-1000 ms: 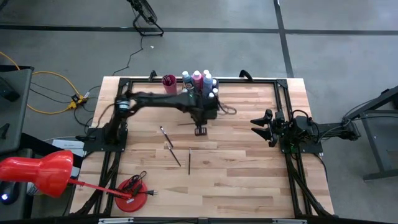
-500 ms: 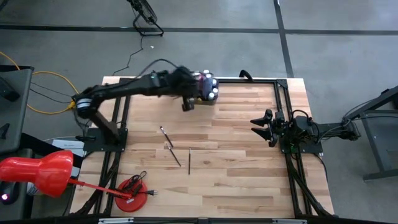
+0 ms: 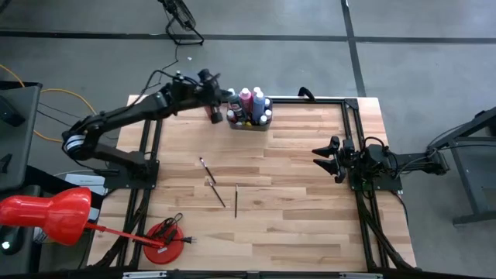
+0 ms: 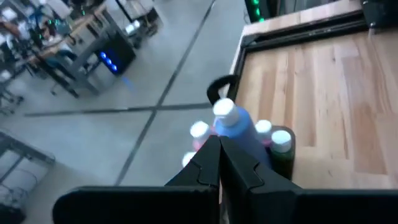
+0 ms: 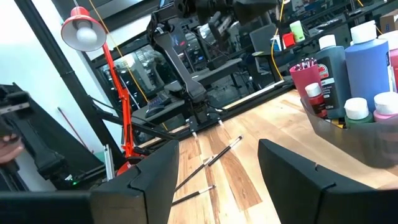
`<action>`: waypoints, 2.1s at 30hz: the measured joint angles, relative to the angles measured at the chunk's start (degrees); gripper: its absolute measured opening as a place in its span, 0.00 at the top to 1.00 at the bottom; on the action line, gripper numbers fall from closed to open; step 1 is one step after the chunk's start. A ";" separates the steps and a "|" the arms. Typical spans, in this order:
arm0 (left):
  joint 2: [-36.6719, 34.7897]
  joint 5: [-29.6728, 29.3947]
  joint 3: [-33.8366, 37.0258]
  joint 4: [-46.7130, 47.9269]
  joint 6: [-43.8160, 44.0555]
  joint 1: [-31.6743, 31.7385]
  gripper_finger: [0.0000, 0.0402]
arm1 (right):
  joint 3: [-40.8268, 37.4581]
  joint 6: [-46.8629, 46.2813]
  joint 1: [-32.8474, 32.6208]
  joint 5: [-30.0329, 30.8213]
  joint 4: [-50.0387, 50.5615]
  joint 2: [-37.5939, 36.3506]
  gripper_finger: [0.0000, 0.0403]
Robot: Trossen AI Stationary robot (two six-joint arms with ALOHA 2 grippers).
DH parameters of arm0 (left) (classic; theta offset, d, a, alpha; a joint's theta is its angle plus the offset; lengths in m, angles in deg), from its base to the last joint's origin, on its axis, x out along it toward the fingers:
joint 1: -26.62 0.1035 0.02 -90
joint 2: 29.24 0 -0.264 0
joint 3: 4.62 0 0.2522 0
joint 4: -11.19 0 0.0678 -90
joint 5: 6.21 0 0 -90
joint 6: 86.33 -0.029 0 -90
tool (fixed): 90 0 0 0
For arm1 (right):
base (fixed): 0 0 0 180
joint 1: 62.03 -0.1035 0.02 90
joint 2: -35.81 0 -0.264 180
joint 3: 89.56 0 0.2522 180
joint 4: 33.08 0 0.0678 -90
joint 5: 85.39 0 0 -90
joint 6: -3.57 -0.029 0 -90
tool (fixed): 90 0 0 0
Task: Pick & Place Paint Supplies
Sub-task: Put the black paint brush into the pink cup
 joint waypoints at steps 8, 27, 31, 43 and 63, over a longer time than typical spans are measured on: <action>-0.95 12.66 6.68 -13.53 1.27 10.45 1.00 | 0.00 0.00 -0.01 -0.02 0.01 0.00 0.47; -0.94 27.51 26.77 -41.26 16.87 24.11 1.00 | 0.00 0.00 0.00 -0.02 0.01 0.00 0.47; -0.94 30.51 26.80 -41.95 16.89 25.83 1.00 | 0.01 0.00 0.00 -0.02 -0.01 0.00 0.47; -0.94 32.53 26.83 -40.72 15.34 26.27 0.88 | 0.00 0.00 -0.02 -0.02 0.01 0.00 0.47; -16.01 24.37 26.85 -9.63 15.89 13.70 0.60 | 0.01 0.00 0.00 -0.02 0.01 0.00 0.47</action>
